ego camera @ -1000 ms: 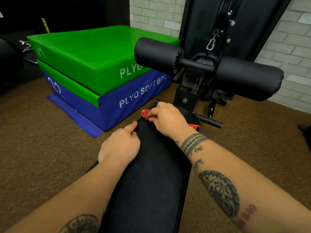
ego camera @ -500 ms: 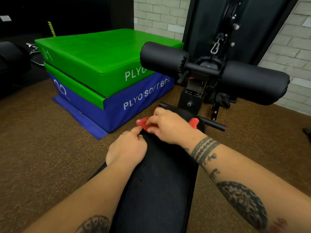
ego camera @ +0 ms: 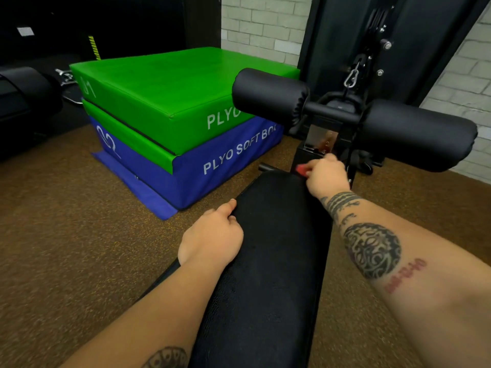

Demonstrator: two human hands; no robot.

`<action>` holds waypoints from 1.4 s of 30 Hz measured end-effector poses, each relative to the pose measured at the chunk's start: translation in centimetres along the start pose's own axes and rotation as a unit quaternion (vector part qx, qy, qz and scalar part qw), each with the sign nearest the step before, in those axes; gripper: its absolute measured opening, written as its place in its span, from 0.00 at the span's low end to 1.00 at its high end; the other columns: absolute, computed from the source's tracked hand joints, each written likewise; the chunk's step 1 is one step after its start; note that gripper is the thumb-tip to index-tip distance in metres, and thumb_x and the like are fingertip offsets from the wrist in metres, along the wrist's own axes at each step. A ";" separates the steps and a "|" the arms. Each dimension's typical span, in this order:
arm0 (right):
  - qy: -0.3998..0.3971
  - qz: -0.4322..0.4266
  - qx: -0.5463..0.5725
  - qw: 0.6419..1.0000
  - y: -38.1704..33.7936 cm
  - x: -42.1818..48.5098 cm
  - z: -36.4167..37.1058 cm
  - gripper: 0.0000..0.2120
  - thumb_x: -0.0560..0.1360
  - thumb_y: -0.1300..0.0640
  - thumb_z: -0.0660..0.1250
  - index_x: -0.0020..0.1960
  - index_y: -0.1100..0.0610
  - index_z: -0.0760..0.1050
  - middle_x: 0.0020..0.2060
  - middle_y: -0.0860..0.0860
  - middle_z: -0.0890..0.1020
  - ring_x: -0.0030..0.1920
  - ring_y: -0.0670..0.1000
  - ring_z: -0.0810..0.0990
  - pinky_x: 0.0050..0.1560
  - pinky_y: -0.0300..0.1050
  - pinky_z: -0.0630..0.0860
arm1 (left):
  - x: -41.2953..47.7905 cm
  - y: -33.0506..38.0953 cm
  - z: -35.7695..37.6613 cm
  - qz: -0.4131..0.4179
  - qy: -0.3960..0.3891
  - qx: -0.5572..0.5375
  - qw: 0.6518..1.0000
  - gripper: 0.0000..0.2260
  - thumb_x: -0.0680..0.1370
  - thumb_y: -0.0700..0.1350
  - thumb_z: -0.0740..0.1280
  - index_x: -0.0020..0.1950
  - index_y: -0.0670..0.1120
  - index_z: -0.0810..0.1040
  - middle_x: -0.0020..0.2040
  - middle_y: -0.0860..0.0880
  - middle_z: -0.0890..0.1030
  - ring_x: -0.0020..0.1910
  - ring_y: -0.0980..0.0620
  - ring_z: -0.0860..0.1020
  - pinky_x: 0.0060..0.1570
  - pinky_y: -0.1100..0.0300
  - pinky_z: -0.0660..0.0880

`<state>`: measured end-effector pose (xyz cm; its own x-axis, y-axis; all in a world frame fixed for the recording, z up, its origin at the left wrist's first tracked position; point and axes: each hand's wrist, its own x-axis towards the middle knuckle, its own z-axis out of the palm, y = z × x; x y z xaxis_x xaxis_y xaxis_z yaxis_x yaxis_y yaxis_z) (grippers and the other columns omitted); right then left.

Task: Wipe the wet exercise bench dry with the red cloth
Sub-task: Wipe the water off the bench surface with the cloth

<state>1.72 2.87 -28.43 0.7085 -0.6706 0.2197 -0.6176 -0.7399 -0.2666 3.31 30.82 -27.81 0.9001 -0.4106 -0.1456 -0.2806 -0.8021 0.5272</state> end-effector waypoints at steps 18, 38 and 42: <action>-0.028 -0.117 0.048 0.992 -3.1 -2.8 0.8 0.11 0.78 0.48 0.66 0.60 0.42 0.81 0.53 0.52 0.73 0.58 0.59 0.74 0.61 0.52 0.73 | 0.3 -0.2 0.4 -0.002 0.000 -0.005 1.000 0.22 0.82 0.53 0.51 0.75 0.68 0.59 0.73 0.52 0.70 0.67 0.42 0.72 0.61 0.49 0.71; 0.061 0.118 0.246 0.960 3.6 -7.6 -0.5 0.11 0.80 0.51 0.64 0.58 0.52 0.81 0.54 0.55 0.81 0.54 0.55 0.80 0.53 0.39 0.69 | 0.0 -0.2 0.2 0.005 0.003 -0.008 1.000 0.22 0.82 0.52 0.51 0.76 0.67 0.61 0.73 0.51 0.71 0.66 0.42 0.73 0.60 0.50 0.71; 0.067 0.229 0.265 0.934 4.7 -7.5 -1.8 0.10 0.80 0.52 0.62 0.55 0.54 0.80 0.57 0.59 0.81 0.53 0.57 0.80 0.51 0.40 0.69 | 0.4 -0.4 0.4 0.015 0.009 -0.008 1.000 0.23 0.82 0.52 0.51 0.76 0.66 0.60 0.73 0.50 0.71 0.67 0.43 0.73 0.58 0.51 0.71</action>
<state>-7.09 4.37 -29.67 0.3401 -0.9374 0.0747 -0.5645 -0.2671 -0.7810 3.64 30.83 -28.46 0.8976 -0.4257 -0.1144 -0.3019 -0.7829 0.5440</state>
